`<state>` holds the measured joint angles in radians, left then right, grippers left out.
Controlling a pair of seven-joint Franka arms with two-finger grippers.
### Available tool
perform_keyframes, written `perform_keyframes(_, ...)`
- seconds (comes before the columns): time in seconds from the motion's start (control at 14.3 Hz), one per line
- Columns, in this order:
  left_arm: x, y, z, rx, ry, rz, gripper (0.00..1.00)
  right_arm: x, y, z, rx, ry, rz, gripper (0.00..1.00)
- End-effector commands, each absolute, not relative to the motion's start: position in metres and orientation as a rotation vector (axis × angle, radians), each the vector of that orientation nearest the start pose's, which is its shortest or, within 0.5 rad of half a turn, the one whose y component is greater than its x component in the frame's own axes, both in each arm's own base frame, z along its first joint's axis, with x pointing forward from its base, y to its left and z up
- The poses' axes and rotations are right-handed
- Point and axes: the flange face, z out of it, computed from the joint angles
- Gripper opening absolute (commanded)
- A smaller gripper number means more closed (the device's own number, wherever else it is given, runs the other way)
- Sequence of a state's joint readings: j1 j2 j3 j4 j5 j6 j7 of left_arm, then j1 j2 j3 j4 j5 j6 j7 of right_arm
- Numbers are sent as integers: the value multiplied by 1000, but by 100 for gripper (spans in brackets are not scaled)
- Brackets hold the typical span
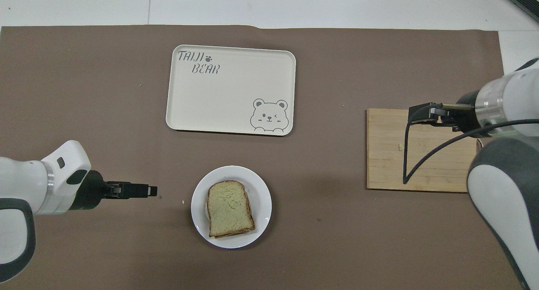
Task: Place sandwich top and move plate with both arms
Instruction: 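Withdraw the right gripper while the left gripper reaches toward the plate, then grasp the white plate rim with the left gripper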
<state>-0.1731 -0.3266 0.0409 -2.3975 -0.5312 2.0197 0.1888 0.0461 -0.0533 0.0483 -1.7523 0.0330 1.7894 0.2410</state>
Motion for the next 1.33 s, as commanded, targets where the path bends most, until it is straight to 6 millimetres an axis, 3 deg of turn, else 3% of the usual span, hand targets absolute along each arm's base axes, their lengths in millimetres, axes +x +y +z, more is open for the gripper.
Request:
perform_keyframes(0.0,413,-102,417,-3667,84,15,99,548,39,606,-3112,224,-117,100)
perform_keyframes(0.28,393,-100,356,-3719,165,-62,91,532,4,647,-3106,320,-67,100)
perform_keyframes(0.63,385,-98,323,-3826,160,-95,83,517,-41,665,-3101,273,-79,100)
perform_keyframes(0.7,385,-98,314,-3846,175,-107,78,516,-38,665,-3105,247,-79,100)
perform_keyframes(1.19,368,-102,269,-3971,132,-236,75,515,-17,663,-3154,169,-75,100)
perform_keyframes(1.26,364,-104,263,-3979,157,-253,69,514,-16,663,-3173,159,-72,100)
